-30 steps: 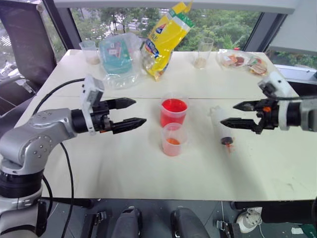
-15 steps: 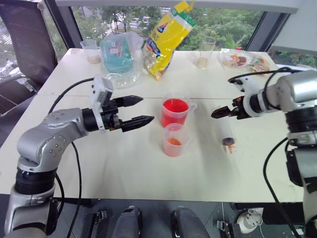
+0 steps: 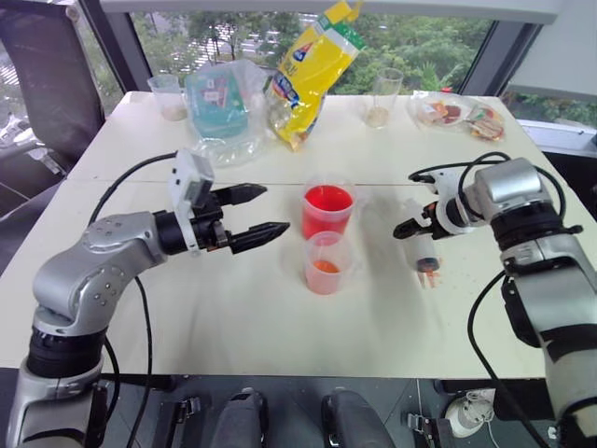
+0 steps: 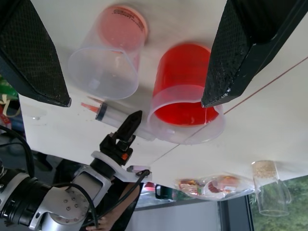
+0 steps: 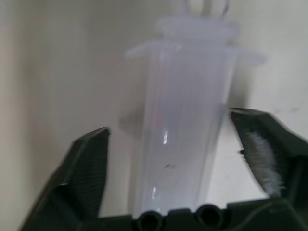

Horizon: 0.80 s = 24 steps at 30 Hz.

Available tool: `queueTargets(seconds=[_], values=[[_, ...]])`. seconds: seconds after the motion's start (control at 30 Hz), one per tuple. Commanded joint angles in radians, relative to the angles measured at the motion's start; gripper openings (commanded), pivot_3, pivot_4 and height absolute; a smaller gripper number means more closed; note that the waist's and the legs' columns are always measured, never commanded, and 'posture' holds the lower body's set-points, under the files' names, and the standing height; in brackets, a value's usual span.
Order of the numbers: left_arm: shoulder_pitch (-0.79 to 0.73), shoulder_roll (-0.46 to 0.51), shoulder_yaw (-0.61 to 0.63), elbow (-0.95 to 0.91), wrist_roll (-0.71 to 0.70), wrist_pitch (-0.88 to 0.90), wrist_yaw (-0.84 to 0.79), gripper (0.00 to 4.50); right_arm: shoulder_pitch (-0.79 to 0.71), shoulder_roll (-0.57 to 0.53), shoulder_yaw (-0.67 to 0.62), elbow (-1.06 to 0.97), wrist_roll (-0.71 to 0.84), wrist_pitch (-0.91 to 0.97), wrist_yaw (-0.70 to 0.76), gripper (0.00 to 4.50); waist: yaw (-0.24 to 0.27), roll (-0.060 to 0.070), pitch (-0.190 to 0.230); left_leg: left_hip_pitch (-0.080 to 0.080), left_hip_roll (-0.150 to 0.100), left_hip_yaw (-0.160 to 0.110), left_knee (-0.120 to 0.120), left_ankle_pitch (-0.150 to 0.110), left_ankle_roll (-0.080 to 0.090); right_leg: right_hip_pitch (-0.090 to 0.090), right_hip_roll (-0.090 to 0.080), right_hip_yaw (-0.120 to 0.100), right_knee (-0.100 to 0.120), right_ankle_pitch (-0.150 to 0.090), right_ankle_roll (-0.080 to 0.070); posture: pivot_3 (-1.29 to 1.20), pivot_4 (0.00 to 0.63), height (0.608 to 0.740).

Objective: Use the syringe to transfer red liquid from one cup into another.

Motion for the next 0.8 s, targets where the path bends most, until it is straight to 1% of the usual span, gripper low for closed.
queueTargets(seconds=[0.03,0.1,0.23,0.33,0.4,0.47,0.53,0.6,0.7,0.8], values=[[-0.005,0.010,0.030,-0.032,-0.005,-0.017,0.005,4.50,-0.034,0.010,0.003,0.029,-0.041,-0.033,0.030,2.05,-0.001,0.000,0.000,0.000,0.000,0.000,0.000,0.000,0.000,0.000,0.000,0.000,0.000,0.000,0.000,0.00,0.150,0.740],[-0.007,0.009,0.030,-0.031,-0.006,-0.015,0.006,4.50,-0.034,0.019,0.002,0.039,-0.054,-0.037,0.041,1.41,-0.001,0.000,0.000,0.000,0.000,0.000,0.000,0.000,0.000,0.000,0.000,0.000,0.000,0.000,0.000,0.00,0.150,0.740],[-0.016,0.015,0.032,-0.021,-0.009,-0.012,0.000,4.50,-0.037,0.028,-0.011,0.031,-0.069,-0.021,0.054,1.38,-0.001,0.000,0.000,0.001,0.000,0.000,0.000,0.000,0.000,0.000,0.000,0.000,0.000,0.000,0.000,0.00,0.150,0.740],[-0.029,0.022,0.032,-0.008,-0.008,-0.011,-0.007,4.50,-0.054,0.021,-0.065,0.003,-0.067,-0.008,0.026,1.38,0.000,0.000,0.000,0.001,0.000,0.000,0.000,0.000,0.000,0.000,0.000,0.000,0.001,0.000,0.000,0.00,0.150,0.740],[-0.041,0.027,0.032,0.004,-0.008,-0.010,-0.013,4.50,-0.053,0.013,-0.137,-0.088,-0.055,-0.060,-0.012,1.38,0.000,0.000,0.000,0.001,0.000,0.000,0.000,0.000,0.000,0.000,0.000,0.000,0.001,0.000,0.000,0.00,0.150,0.740],[-0.059,0.034,0.033,0.021,-0.010,-0.009,-0.022,4.50,-0.043,0.033,-0.267,-0.222,-0.001,-0.143,-0.051,1.38,-0.001,0.001,0.001,-0.001,0.000,0.000,0.000,0.000,0.000,-0.001,0.000,0.000,0.001,0.000,0.000,0.00,0.150,0.740],[-0.083,0.039,0.030,0.044,-0.009,-0.010,-0.035,4.50,-0.029,0.097,-0.435,-0.362,0.070,-0.307,-0.120,1.38,-0.005,0.001,0.001,-0.001,0.000,0.001,0.000,0.000,0.000,-0.002,0.001,0.000,0.001,0.000,0.000,0.00,0.150,0.740],[-0.110,0.042,0.022,0.073,-0.003,-0.012,-0.050,4.50,-0.015,0.163,-0.540,-0.499,0.161,-0.368,-0.113,1.38,-0.007,0.001,0.001,-0.001,0.001,0.000,-0.001,0.000,0.000,-0.003,0.001,0.000,0.002,0.000,0.000,0.00,0.150,0.740],[-0.152,0.045,0.007,0.112,0.007,-0.012,-0.077,4.50,0.027,0.259,-0.584,-0.655,0.236,-0.459,-0.113,1.38,-0.001,0.001,0.000,-0.001,0.001,-0.001,-0.002,0.000,0.000,-0.002,0.001,-0.001,0.001,0.000,0.000,0.00,0.150,0.740],[-0.191,0.047,-0.005,0.148,0.020,-0.013,-0.100,4.50,0.073,0.346,-0.589,-0.726,0.275,-0.526,-0.131,1.38,0.001,0.000,0.000,-0.001,0.000,0.000,-0.001,0.000,0.000,-0.001,0.000,-0.001,0.001,0.000,0.000,0.00,0.150,0.740]])
